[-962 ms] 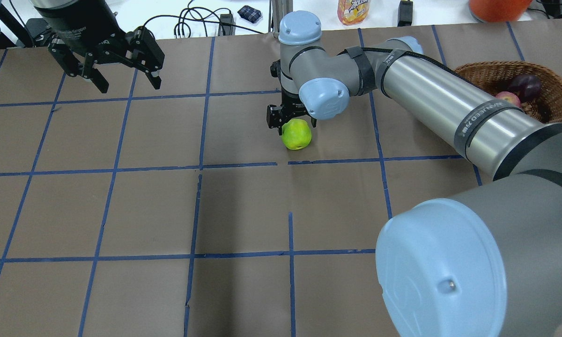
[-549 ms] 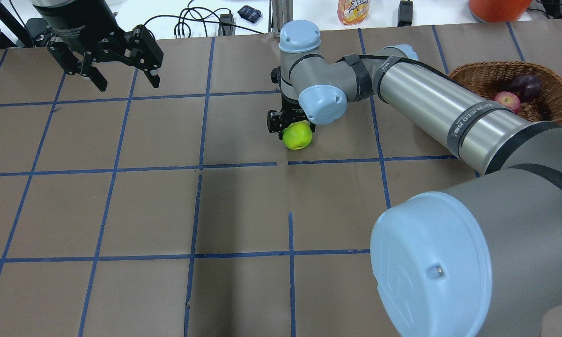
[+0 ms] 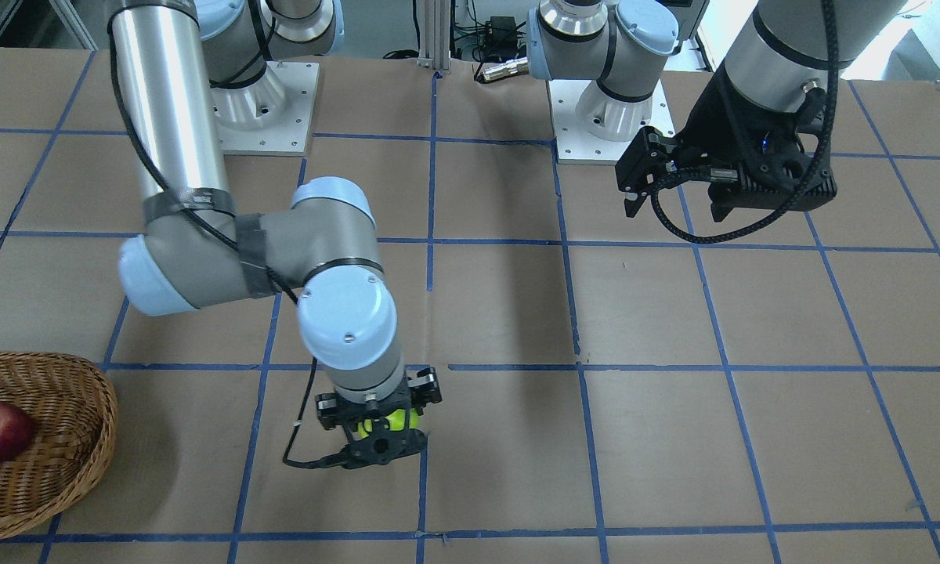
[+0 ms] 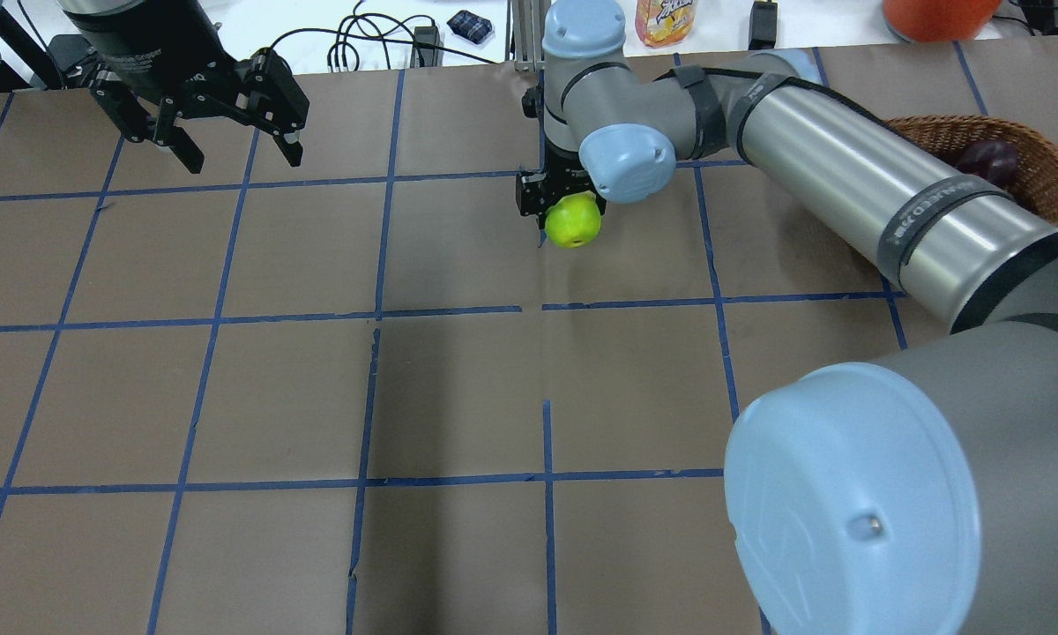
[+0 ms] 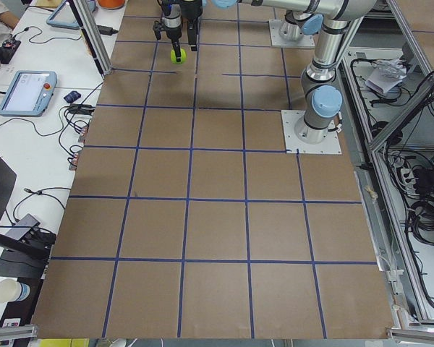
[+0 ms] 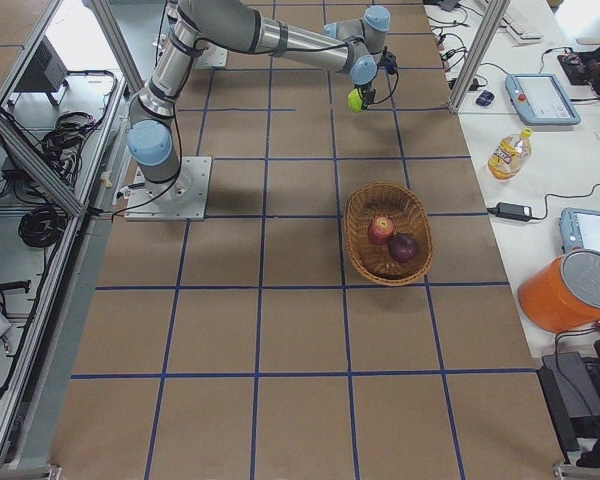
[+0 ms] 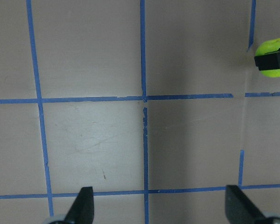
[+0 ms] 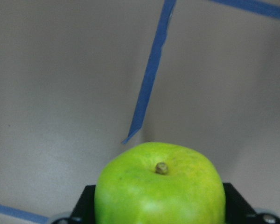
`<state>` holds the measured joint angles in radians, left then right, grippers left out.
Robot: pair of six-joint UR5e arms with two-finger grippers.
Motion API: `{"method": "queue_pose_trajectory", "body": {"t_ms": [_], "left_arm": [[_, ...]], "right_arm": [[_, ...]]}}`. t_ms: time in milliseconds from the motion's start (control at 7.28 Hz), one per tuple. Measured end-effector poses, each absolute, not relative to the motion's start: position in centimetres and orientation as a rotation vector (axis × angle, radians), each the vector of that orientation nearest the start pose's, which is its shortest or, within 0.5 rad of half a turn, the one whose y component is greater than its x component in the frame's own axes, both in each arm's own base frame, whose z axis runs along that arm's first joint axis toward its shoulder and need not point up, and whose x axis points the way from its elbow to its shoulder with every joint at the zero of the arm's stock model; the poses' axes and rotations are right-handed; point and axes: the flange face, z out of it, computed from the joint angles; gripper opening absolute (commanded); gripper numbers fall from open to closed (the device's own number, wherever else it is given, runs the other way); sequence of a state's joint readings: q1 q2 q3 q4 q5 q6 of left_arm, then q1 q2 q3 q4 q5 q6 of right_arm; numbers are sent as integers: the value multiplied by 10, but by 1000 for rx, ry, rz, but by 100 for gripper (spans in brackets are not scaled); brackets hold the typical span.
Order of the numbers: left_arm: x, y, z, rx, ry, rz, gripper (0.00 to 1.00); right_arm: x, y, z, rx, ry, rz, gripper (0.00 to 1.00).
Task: Put all apples into basket
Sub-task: 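Carry the green apple into the basket and open the right gripper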
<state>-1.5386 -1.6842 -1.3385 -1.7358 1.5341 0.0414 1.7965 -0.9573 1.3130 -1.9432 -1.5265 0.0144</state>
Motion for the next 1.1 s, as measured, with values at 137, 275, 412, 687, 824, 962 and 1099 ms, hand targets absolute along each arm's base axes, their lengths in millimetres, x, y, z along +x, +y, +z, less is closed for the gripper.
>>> {"method": "queue_pose_trajectory", "body": {"t_ms": [137, 275, 412, 687, 824, 962, 1099], "left_arm": [[-120, -537, 527, 13, 3179, 73, 100], [-119, -537, 527, 12, 3180, 74, 100], [-120, -537, 526, 12, 3180, 75, 100], [-120, -537, 525, 12, 3180, 78, 100], [-119, -537, 525, 12, 3179, 78, 100], [-119, -537, 526, 12, 3179, 77, 100], [-120, -537, 526, 13, 3179, 77, 100]], "right_arm": [[237, -682, 315, -265, 3084, -11, 0], [165, -697, 348, -196, 3092, 0, 0], [91, -706, 363, -98, 3109, 14, 0], [-31, -711, 358, -5, 3154, 61, 0], [-65, -712, 346, -22, 3158, 86, 0], [-88, -712, 330, -21, 3152, 122, 0], [-101, -711, 311, -12, 3140, 169, 25]]}}
